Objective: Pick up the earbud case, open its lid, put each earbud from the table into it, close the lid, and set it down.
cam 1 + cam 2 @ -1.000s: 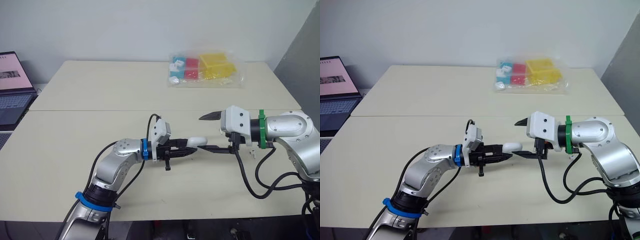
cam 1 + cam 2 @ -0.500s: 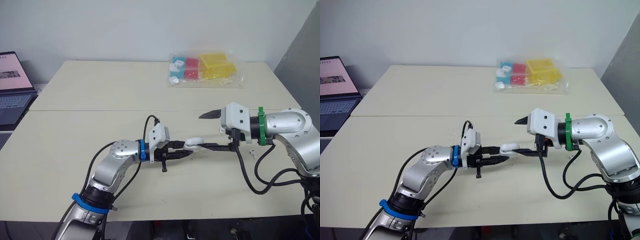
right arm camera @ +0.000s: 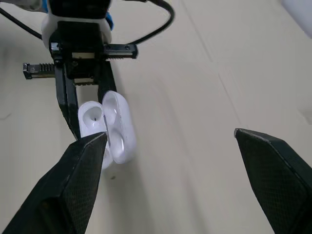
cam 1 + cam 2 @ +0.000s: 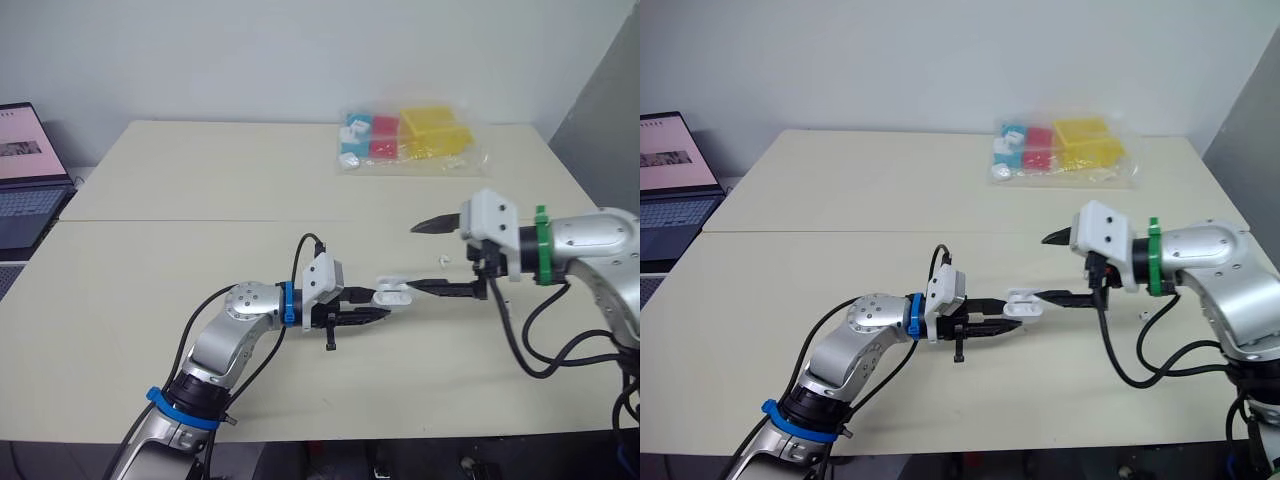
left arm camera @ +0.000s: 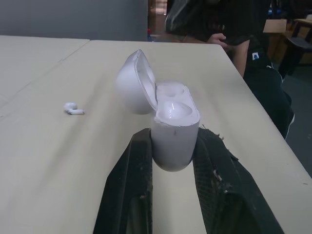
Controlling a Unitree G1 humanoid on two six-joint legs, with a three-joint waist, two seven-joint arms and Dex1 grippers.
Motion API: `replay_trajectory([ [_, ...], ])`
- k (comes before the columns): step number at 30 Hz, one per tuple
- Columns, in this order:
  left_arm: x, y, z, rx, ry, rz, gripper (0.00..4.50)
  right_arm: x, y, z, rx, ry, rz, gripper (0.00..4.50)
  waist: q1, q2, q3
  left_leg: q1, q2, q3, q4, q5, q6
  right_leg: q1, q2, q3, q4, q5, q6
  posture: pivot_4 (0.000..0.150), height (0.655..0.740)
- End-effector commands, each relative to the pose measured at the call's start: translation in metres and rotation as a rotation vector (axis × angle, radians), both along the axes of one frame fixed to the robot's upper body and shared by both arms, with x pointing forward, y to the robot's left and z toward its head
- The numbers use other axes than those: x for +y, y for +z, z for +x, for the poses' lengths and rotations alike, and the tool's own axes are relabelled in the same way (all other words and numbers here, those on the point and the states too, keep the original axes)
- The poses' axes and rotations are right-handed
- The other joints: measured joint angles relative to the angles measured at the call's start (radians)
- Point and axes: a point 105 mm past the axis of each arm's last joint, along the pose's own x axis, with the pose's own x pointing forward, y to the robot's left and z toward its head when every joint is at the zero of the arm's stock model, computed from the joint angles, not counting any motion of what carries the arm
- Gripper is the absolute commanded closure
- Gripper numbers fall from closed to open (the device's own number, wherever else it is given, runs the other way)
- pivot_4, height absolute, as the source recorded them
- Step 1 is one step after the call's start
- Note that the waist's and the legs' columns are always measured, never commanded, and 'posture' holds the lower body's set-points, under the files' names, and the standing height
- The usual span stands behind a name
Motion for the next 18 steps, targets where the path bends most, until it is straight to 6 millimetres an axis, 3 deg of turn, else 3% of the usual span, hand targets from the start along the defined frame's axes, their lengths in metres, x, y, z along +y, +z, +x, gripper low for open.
replay_trajectory([
  [1, 0.007, 0.012, 0.002, -0.051, 0.034, -0.031, 3.72, -0.031, 0.018, -0.007, -0.002, -0.148, 0.061, 0.15, 0.004, 0.000, 0.000, 0.000, 0.000, 0.000, 0.000, 0.000, 0.000, 0.000, 0.000, 0.000, -0.001, 0.000, 0.000, 0.150, 0.7400],
  [6, 0.008, 0.013, -0.004, -0.061, 0.024, -0.034, 3.72, -0.055, 0.003, -0.016, 0.051, -0.315, 0.082, 0.15, 0.003, 0.000, 0.000, 0.000, 0.000, 0.000, 0.000, 0.000, 0.000, 0.000, 0.000, 0.001, -0.001, 0.000, 0.000, 0.150, 0.7400],
  [10, 0.003, 0.011, -0.007, -0.084, 0.002, -0.033, 3.72, -0.093, -0.026, -0.012, 0.015, -0.663, 0.061, 0.15, 0.001, 0.000, 0.000, 0.000, 0.000, 0.000, 0.000, 0.000, 0.000, 0.001, 0.000, 0.000, 0.000, 0.000, 0.000, 0.150, 0.7400],
  [14, -0.003, 0.008, -0.011, -0.092, -0.025, -0.034, 3.72, -0.102, -0.059, -0.017, 0.119, -0.823, 0.074, 0.15, -0.002, 0.000, 0.000, 0.001, 0.000, 0.000, 0.000, 0.000, 0.000, 0.001, 0.000, 0.000, 0.000, 0.000, 0.000, 0.150, 0.7400],
  [18, -0.005, 0.005, -0.014, -0.109, -0.049, -0.021, 3.72, -0.115, -0.080, -0.009, 0.207, -1.001, 0.144, 0.15, -0.006, 0.000, 0.000, 0.001, 0.000, 0.001, 0.000, 0.000, 0.000, 0.001, 0.000, 0.001, 0.000, 0.000, 0.001, 0.150, 0.7400],
])
